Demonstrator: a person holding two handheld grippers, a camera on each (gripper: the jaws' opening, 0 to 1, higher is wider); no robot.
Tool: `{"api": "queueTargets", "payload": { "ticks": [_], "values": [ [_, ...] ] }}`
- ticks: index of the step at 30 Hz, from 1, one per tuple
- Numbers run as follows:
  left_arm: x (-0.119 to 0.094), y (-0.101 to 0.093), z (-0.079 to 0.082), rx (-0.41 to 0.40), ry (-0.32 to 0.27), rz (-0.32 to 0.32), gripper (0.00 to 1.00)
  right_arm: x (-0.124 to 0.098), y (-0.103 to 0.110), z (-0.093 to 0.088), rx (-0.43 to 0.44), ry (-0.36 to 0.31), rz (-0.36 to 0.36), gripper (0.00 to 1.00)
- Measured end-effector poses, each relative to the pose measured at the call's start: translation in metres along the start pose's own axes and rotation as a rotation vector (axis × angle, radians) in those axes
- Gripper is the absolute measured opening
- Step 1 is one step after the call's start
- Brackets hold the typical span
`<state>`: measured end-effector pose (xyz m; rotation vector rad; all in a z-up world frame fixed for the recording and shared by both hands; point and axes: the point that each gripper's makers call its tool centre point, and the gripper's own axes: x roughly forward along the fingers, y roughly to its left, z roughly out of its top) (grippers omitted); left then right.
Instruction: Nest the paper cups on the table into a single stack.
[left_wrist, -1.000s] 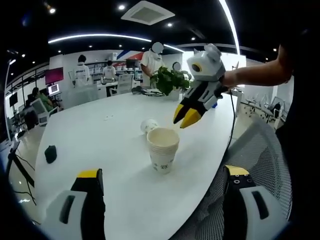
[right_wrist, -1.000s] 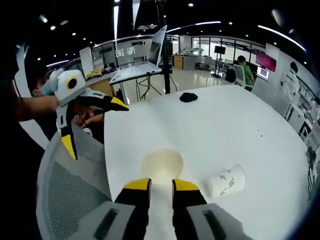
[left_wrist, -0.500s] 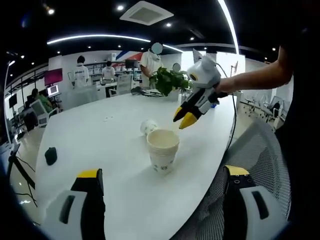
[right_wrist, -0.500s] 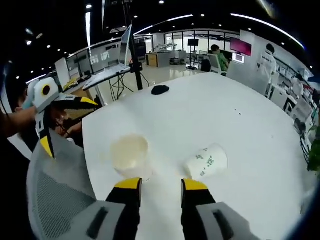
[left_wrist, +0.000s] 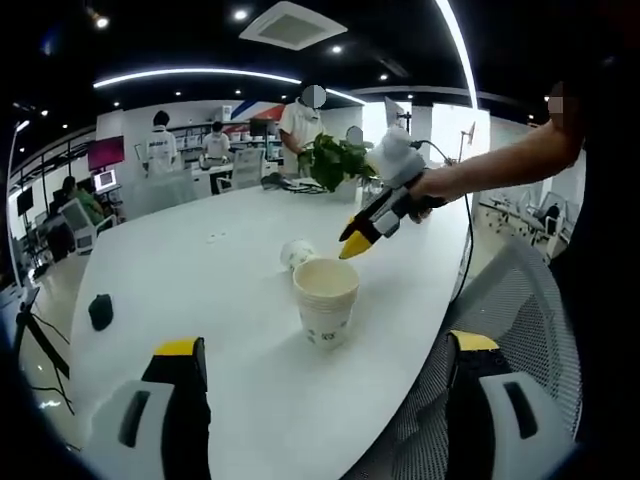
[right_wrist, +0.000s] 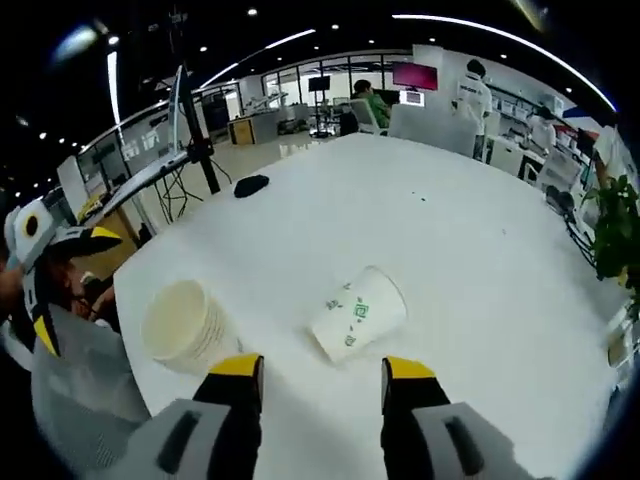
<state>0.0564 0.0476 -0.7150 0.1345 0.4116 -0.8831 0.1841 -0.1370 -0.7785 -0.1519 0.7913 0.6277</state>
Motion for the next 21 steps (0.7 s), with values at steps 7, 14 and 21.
{"api": "queueTargets", "payload": {
  "ticks": [7,14,21],
  "values": [
    [0.001,0.001,0.0,-0.007,-0.001,0.002,0.99,0.014,-0.009,0.001,0.058,-0.011,-0.044,0.52],
    [0.001,0.003,-0.002,-0.017,0.0,0.01,0.99,0.027,-0.01,0.0,0.166,-0.014,-0.082,0.52],
    [0.001,0.004,-0.003,-0.029,-0.004,0.017,0.99,0.046,-0.02,0.0,0.211,-0.005,-0.122,0.52]
  ]
}}
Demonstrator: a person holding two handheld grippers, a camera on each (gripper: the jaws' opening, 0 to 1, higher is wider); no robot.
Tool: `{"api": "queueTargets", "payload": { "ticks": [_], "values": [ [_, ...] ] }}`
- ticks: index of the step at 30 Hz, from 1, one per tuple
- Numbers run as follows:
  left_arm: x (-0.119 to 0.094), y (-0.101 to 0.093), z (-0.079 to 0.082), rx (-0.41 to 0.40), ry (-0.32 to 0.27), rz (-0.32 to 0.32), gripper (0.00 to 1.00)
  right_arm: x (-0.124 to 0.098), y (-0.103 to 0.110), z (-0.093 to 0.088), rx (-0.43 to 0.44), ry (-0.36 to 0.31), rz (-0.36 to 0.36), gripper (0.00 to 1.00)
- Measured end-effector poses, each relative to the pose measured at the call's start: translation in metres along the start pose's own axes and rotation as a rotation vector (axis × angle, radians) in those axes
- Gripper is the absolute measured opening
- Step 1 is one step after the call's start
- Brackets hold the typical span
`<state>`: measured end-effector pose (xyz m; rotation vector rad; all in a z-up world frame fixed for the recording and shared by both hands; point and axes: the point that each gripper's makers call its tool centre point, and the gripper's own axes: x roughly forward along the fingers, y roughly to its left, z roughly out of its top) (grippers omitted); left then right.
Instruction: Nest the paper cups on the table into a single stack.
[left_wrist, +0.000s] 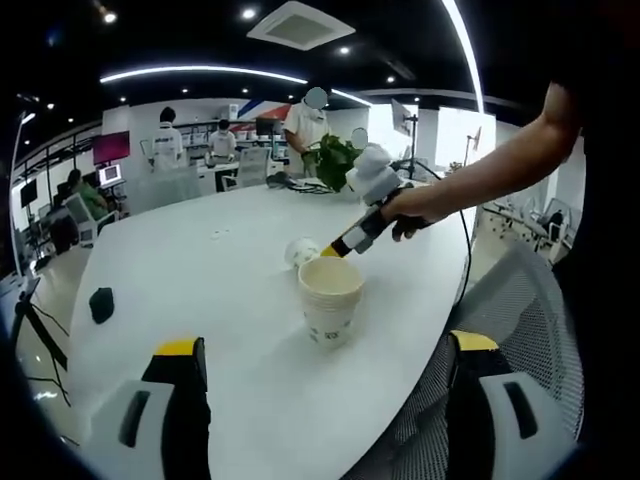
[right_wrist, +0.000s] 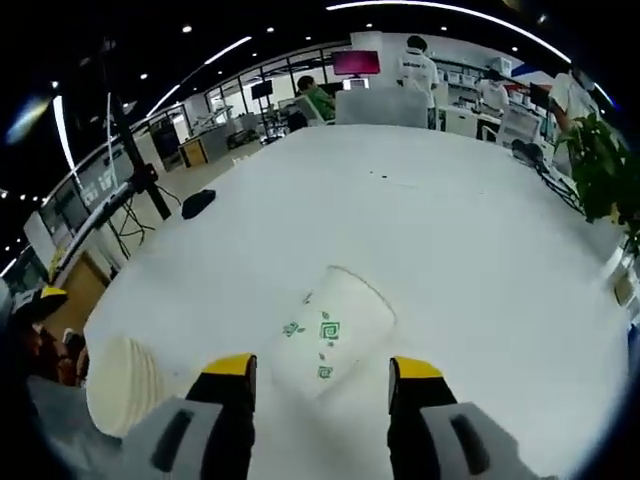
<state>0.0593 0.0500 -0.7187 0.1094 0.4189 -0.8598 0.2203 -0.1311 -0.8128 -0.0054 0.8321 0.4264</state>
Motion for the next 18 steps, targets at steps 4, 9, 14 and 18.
{"api": "queueTargets", "payload": {
  "ticks": [4,9,14,18],
  "values": [
    [0.0,0.001,-0.001,-0.004,0.004,0.001,0.99,0.003,-0.002,0.002,0.048,-0.002,-0.01,0.52],
    [0.002,0.004,0.0,-0.006,0.003,0.002,0.99,0.014,-0.011,0.009,0.082,-0.004,-0.028,0.52],
    [0.004,0.004,0.001,-0.006,0.003,0.0,0.99,0.021,-0.01,0.011,0.089,-0.002,-0.035,0.51],
    [0.004,0.004,0.0,-0.008,0.006,-0.005,0.98,0.026,-0.01,0.01,0.077,0.01,-0.038,0.5]
  ]
}}
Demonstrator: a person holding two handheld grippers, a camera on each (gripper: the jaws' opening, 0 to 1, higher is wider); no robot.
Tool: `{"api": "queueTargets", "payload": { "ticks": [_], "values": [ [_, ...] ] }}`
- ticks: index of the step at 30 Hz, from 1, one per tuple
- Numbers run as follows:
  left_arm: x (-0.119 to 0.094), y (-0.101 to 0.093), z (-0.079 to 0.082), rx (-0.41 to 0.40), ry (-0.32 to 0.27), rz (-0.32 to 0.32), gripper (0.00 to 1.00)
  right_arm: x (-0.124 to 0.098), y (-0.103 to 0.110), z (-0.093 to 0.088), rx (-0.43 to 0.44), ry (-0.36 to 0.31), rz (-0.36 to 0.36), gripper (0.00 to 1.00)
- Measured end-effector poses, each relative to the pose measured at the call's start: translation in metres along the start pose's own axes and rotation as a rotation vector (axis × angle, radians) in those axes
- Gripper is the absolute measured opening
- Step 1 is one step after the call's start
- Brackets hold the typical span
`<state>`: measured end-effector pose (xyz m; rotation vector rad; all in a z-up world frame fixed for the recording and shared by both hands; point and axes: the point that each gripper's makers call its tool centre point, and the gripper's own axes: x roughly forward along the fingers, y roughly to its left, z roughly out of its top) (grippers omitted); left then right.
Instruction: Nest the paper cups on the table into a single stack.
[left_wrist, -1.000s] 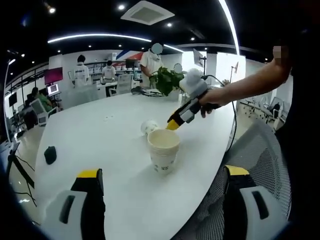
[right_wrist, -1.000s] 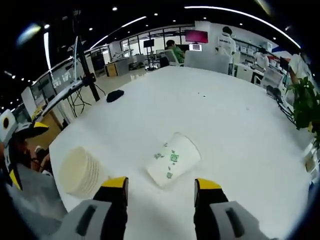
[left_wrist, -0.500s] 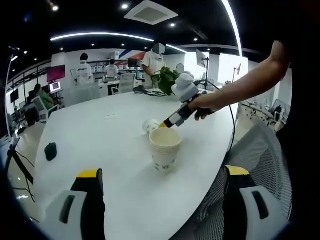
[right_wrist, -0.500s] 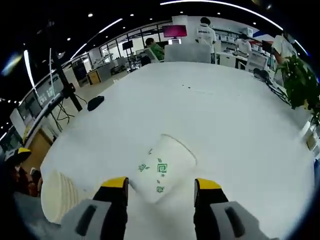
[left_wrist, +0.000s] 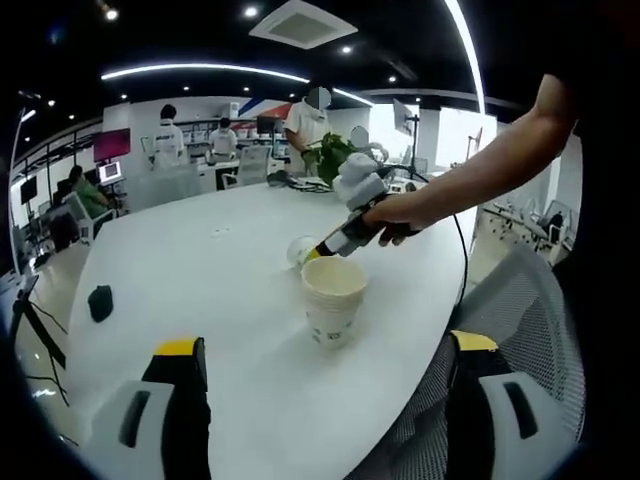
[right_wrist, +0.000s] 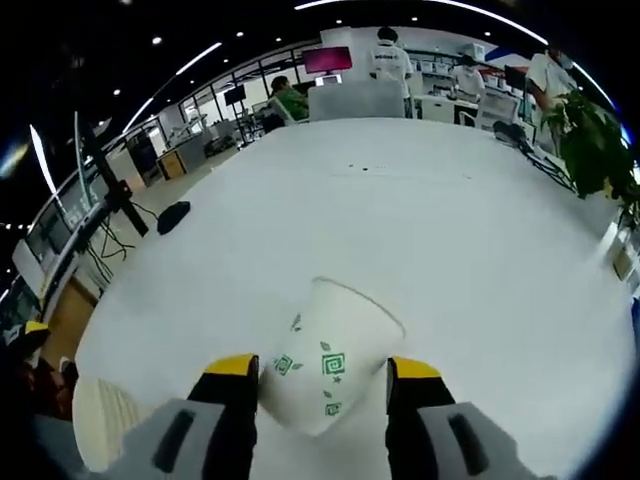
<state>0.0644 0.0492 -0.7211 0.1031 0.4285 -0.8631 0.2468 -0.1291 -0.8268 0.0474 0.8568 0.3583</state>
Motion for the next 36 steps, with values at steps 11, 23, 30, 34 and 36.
{"api": "queueTargets", "payload": {
  "ticks": [11,23,30,34,36],
  "values": [
    [-0.001,0.003,0.0,-0.011,-0.004,0.008,0.98,0.003,0.0,-0.009,-0.054,0.032,-0.004,0.4],
    [-0.001,0.002,0.003,-0.02,-0.013,0.004,0.97,-0.003,-0.006,-0.012,-0.064,0.021,-0.005,0.37],
    [-0.001,0.002,0.005,-0.018,-0.015,0.0,0.97,-0.008,-0.009,-0.013,-0.044,0.005,0.003,0.36],
    [0.001,0.003,0.008,-0.029,-0.023,-0.006,0.96,-0.016,-0.009,-0.017,-0.02,-0.01,0.017,0.36],
    [0.002,0.003,0.011,-0.049,-0.037,-0.01,0.96,-0.019,-0.009,-0.02,-0.011,-0.014,0.023,0.36]
  ]
}}
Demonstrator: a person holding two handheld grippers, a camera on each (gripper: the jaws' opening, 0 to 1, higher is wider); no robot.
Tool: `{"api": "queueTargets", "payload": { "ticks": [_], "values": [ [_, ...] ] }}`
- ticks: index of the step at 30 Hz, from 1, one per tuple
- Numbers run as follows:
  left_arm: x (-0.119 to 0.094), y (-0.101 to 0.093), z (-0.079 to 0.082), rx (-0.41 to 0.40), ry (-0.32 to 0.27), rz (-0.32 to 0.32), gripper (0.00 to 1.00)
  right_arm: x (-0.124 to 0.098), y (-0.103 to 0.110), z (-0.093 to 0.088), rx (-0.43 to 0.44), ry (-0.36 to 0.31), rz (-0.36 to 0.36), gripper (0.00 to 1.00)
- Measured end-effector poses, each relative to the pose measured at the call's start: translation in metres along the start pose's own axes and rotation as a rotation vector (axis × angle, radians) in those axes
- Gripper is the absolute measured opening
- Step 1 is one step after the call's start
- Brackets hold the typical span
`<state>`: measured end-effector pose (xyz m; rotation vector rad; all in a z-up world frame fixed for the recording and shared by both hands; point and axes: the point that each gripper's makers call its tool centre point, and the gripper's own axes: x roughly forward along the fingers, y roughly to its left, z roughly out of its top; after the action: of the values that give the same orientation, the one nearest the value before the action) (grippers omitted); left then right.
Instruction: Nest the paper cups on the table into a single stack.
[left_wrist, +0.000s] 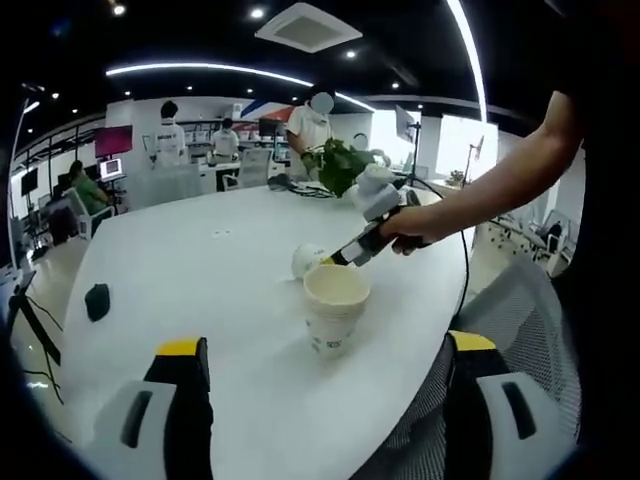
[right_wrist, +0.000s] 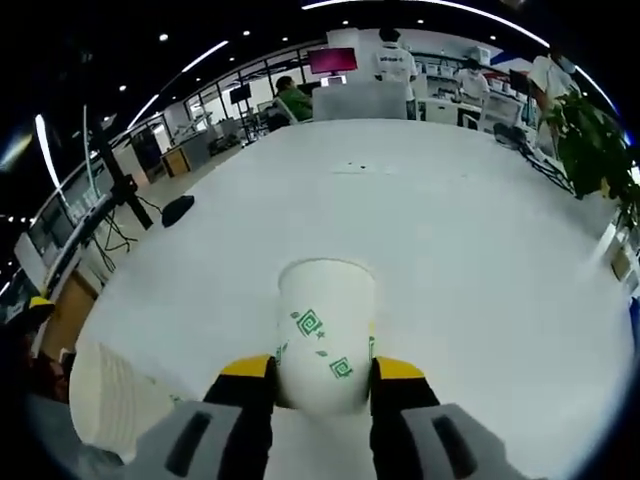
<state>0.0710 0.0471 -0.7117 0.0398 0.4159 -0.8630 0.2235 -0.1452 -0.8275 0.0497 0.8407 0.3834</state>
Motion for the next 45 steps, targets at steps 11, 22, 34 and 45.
{"api": "queueTargets", "payload": {
  "ticks": [11,22,34,45],
  "values": [
    [0.005,-0.004,0.005,-0.014,-0.007,-0.028,0.95,-0.026,-0.002,-0.005,0.043,-0.055,0.019,0.36],
    [0.011,-0.009,0.009,0.007,-0.003,-0.045,0.96,-0.063,0.007,0.007,0.037,-0.139,0.049,0.36],
    [0.016,-0.014,0.029,0.005,-0.041,-0.068,0.92,-0.101,0.024,0.03,0.017,-0.25,0.117,0.36],
    [0.02,-0.023,0.05,0.004,-0.083,-0.105,0.82,-0.13,0.05,0.044,-0.007,-0.312,0.196,0.36]
  ]
}}
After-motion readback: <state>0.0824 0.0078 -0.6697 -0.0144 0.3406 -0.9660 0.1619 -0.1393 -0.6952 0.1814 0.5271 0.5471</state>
